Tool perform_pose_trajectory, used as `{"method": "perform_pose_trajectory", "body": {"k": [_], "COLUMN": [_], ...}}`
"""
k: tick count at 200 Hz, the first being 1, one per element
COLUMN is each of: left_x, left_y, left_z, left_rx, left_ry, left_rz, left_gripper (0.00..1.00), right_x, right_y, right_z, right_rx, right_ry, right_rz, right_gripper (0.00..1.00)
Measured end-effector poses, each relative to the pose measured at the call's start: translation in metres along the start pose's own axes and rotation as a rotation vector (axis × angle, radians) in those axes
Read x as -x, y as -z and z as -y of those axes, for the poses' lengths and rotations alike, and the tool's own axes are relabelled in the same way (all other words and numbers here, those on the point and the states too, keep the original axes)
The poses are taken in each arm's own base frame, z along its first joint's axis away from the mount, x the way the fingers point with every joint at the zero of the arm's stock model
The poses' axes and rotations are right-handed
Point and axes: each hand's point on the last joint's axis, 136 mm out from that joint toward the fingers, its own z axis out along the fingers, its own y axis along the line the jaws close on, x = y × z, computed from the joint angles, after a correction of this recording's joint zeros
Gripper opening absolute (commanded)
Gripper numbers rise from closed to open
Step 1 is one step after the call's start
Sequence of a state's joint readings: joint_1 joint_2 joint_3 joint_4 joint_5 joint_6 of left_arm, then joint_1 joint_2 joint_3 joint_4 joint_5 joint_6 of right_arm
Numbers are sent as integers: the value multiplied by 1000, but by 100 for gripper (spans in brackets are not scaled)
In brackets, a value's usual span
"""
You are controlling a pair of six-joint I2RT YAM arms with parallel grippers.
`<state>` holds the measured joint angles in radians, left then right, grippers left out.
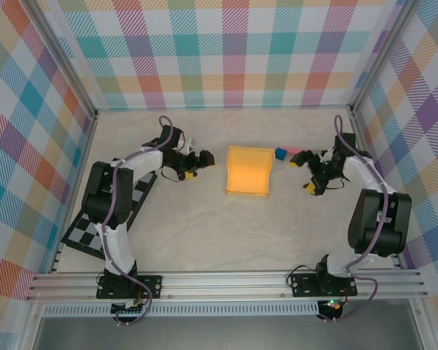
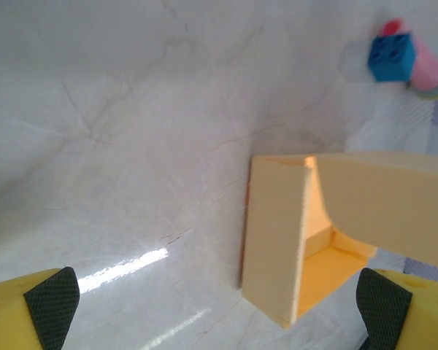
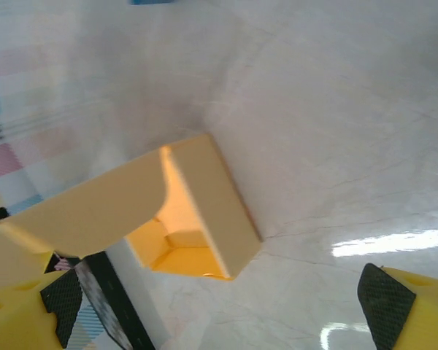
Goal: Fold the paper box
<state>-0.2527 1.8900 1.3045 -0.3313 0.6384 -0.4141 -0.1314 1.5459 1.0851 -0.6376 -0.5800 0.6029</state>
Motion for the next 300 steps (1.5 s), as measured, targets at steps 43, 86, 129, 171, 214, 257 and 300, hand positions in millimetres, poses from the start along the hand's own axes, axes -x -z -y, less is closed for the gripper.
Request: {"method": "perform_pose_trajectory", "body": {"k": [43, 86, 129, 171, 214, 257, 300], "left_x": [35, 57, 59, 33, 27, 25, 16], "left_y": [21, 15, -7, -40, -42, -42, -44], "left_z": [17, 49, 72, 98, 111, 120, 122], "left_rx": [-116, -311, -425, -476, -511, -533, -546], "left_ry": [76, 159, 229, 279, 290, 288, 285], "left_rz": [114, 119, 67, -30, -64, -69, -95], "left_gripper": [100, 100, 100, 100, 100, 100, 100], "right_x": [6, 14, 19, 9, -7, -10, -12], "right_y": [1, -14, -33, -48, -66, -67, -66], "right_z": [-44, -58, -57, -63, -75, -81, -81], "right_rx": [211, 318, 383, 401, 390, 384, 378], "right_ry": [19, -38, -139, -189, -174, -164, -158], "right_rz": [-49, -162, -241, -322, -395, -410, -413], "right_gripper": [100, 100, 100, 100, 100, 100, 100]}}
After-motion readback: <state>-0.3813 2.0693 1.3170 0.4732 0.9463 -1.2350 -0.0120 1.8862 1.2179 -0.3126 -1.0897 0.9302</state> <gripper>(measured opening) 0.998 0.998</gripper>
